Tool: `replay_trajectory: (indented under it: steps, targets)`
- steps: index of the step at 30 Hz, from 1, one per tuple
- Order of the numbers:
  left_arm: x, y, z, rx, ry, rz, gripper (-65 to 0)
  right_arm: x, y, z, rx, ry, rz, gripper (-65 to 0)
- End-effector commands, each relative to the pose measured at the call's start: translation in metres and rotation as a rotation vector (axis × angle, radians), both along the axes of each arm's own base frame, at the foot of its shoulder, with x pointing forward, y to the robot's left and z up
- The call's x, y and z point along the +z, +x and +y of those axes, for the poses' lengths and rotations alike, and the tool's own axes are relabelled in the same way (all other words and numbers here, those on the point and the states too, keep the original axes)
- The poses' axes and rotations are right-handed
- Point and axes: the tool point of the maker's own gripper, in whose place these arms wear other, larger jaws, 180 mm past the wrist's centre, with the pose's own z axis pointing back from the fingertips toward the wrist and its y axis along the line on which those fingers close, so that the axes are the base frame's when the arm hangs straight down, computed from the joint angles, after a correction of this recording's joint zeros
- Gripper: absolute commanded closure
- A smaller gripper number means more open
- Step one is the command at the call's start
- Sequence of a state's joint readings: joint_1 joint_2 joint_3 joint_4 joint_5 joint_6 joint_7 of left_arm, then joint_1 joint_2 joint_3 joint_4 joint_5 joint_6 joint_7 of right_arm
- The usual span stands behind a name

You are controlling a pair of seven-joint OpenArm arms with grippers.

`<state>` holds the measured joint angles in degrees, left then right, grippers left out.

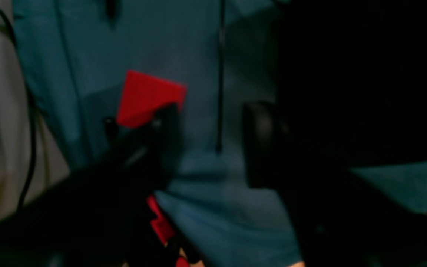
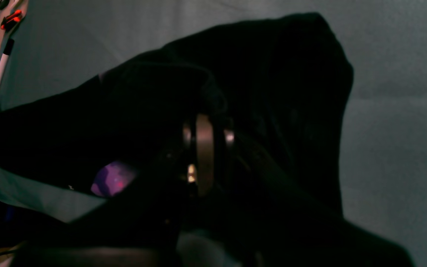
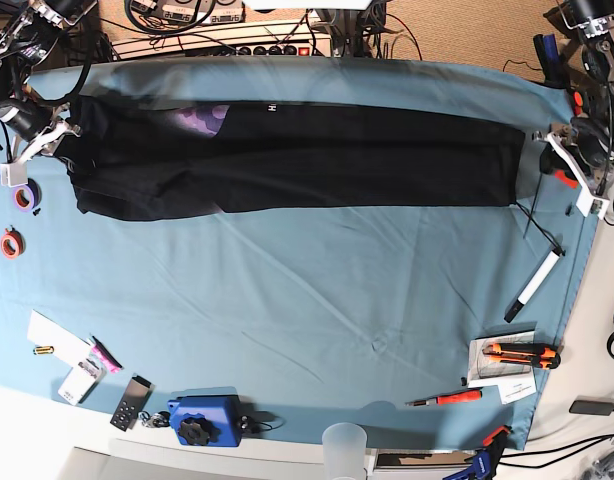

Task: Layout the t-shirt on the table in an organized manner, then fold the t-shirt properly
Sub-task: 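Hold the folded strip's ends with both grippers and pull it taut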

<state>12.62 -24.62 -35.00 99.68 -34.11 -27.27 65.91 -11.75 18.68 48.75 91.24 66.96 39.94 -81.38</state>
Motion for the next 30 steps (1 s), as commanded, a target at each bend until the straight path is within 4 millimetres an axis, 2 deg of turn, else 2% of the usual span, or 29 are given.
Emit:
replay_trajectory:
  steps: [1,7,9,13,18,25,30]
  targets:
    - [0.012,0.008,0.007,0.009,0.014,-0.040,-32.6,0.016,0.008,-0.006,-0.003,-0.021,-0.056,0.0]
    - [0.014,0.009,0.010,0.096,-0.014,-0.037,-32.6,0.016,0.008,-0.006,-0.003,-0.021,-0.056,0.0]
    - [0.019,0.009,-0.002,0.078,-0.074,-0.032,-32.6,0.016,0.008,-0.006,-0.003,-0.021,-0.056,0.0]
    - [0.034,0.008,-0.041,-0.040,-0.235,-0.052,-32.6,0.016,0.008,-0.006,-0.003,-0.021,-0.056,0.0]
    - [0.036,0.011,-0.054,-0.048,-0.293,-0.086,-32.6,0.016,0.008,-0.006,-0.003,-0.021,-0.056,0.0]
    - [0.021,0.009,-0.069,-0.008,-0.374,-0.080,-32.6,0.016,0.008,-0.006,-0.003,-0.021,-0.055,0.0]
    - [-0.002,0.007,-0.053,0.079,-0.324,-0.047,-32.6,0.016,0.008,-0.006,-0.003,-0.021,-0.056,0.0]
